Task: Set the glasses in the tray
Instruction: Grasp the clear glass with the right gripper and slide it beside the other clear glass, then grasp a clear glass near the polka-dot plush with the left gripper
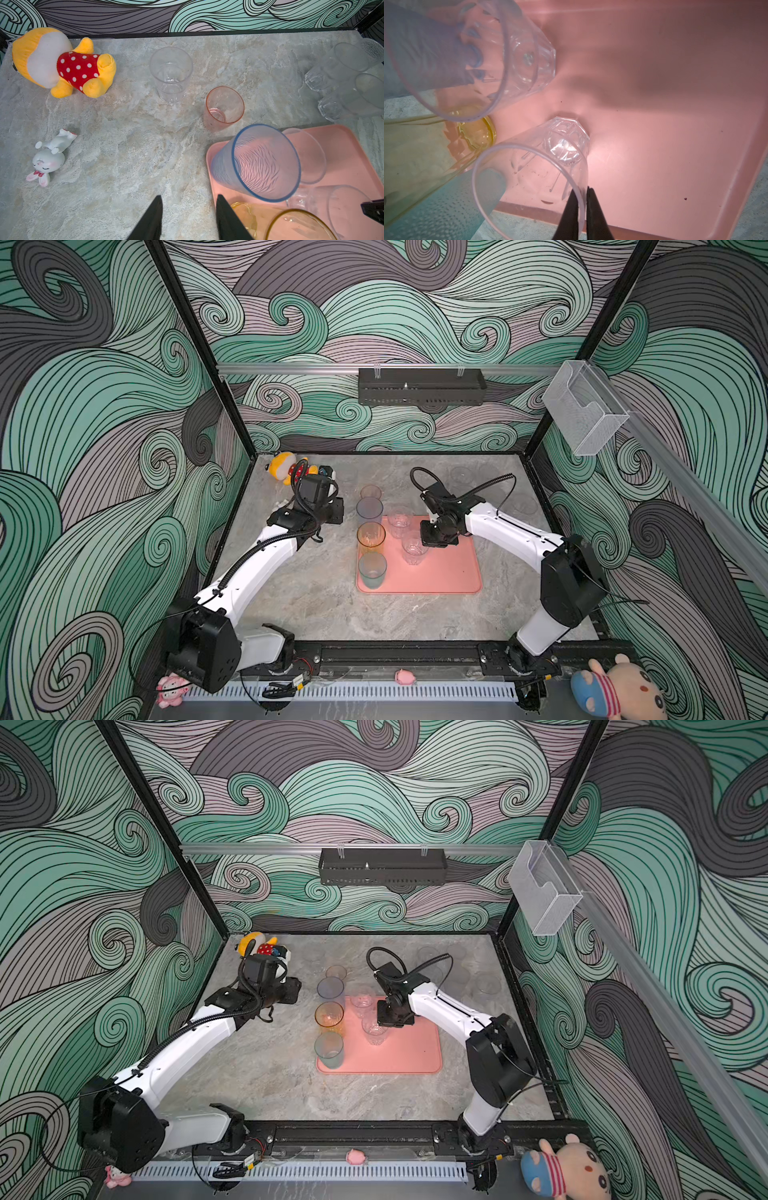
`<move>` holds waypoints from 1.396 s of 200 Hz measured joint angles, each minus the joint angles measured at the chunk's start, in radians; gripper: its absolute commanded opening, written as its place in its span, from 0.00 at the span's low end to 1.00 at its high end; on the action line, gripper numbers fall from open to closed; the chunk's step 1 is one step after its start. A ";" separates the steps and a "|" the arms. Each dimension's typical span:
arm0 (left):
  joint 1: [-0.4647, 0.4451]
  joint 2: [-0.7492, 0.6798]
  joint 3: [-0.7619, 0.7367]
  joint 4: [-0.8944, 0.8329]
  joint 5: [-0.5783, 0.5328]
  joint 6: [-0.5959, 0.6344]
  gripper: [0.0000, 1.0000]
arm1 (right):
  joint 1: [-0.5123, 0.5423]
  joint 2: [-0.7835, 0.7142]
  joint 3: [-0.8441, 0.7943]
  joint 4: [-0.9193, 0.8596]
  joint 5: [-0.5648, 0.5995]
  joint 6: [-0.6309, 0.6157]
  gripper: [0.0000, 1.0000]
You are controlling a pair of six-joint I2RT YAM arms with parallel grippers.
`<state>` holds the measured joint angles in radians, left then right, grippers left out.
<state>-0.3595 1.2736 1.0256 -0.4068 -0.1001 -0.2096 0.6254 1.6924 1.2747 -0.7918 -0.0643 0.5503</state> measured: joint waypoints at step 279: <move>0.053 0.021 0.031 -0.066 -0.067 -0.078 0.62 | 0.004 -0.144 0.056 -0.004 0.012 0.051 0.45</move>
<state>-0.3069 1.2942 1.0569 -0.4728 -0.1673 -0.2874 0.6296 1.5486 1.3304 -0.7956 -0.0521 0.6018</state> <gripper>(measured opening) 0.611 0.444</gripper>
